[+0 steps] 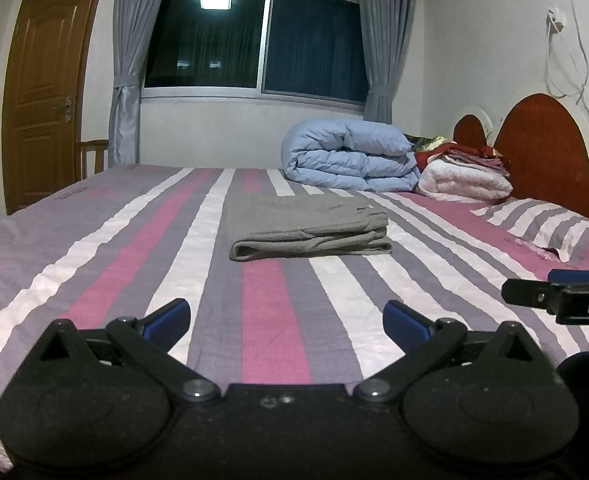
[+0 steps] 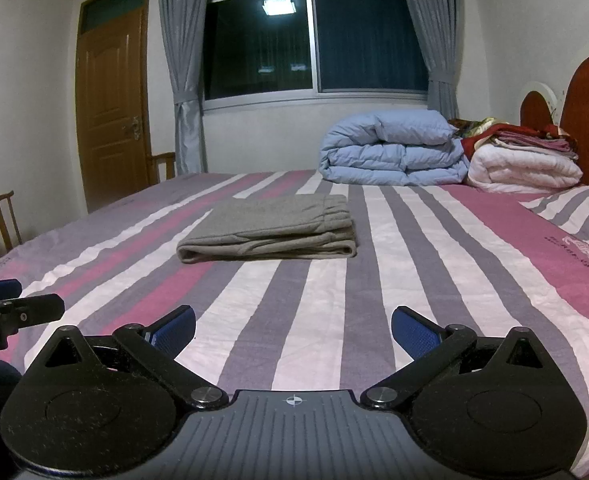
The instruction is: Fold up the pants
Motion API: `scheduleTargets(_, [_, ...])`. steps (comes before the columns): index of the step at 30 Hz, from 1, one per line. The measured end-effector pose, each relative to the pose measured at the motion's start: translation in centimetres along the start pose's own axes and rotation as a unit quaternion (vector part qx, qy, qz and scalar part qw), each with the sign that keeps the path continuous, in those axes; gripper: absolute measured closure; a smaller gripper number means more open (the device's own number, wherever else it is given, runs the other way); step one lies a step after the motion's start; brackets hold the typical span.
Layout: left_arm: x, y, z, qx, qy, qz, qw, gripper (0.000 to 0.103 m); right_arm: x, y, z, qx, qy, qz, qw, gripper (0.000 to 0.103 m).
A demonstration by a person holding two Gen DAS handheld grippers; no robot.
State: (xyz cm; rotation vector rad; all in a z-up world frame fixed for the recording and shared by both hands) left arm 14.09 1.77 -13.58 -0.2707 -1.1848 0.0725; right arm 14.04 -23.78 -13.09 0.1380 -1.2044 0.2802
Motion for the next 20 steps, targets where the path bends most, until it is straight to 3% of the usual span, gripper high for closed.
scheduleTargets(20, [0.11,-0.57,0.17,-0.013,-0.006,-0.016,0.9998,0.006,-0.23,0.13,0.02,0.006,-0.006,0.014,1.0,0.0])
Point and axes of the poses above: each gripper's, at about its wrist camera, not at the fingertips, and z roughly against the way its jaws point, y to its left, x to its top, the point moved 10 cm from there along -z, roughly the way its jaws point, and after that the axes turned 10 degrees about z, right-handed, at the moved point
